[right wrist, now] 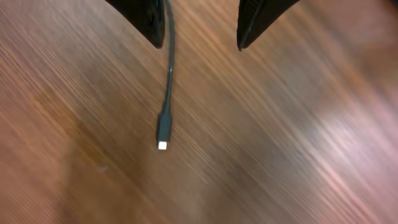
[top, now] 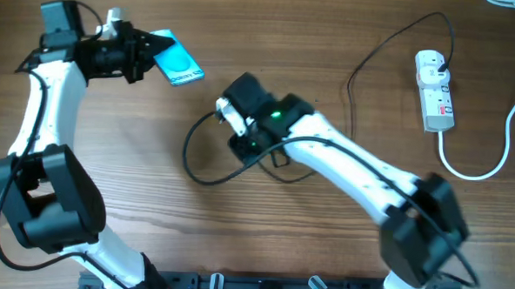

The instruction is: Plug charger to phone and switch on socket

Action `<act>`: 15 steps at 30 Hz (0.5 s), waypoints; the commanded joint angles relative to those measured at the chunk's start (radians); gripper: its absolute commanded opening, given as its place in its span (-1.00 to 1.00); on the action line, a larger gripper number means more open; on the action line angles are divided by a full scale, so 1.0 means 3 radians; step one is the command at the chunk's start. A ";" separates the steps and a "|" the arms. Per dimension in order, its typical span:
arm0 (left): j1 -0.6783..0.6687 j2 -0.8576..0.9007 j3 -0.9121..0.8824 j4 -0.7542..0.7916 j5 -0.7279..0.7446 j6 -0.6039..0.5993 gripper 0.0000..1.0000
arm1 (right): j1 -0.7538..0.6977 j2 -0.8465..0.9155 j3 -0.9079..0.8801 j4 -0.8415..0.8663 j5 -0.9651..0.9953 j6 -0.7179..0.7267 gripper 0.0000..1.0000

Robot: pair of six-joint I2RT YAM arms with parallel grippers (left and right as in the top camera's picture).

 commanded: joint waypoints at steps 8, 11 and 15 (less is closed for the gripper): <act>0.0149 -0.0086 0.0028 -0.0019 0.0067 0.0036 -0.92 | 0.0080 0.0851 -0.0033 0.0188 0.0441 -0.0303 -0.22; 0.0149 -0.0086 0.0028 -0.0019 0.0066 0.0036 -0.92 | 0.0069 0.0851 -0.0033 0.0268 0.0444 -0.0317 -0.22; 0.0149 -0.0086 0.0027 -0.0019 0.0067 0.0037 -0.92 | -0.0045 0.0851 -0.0032 0.0350 0.0374 -0.0340 -0.50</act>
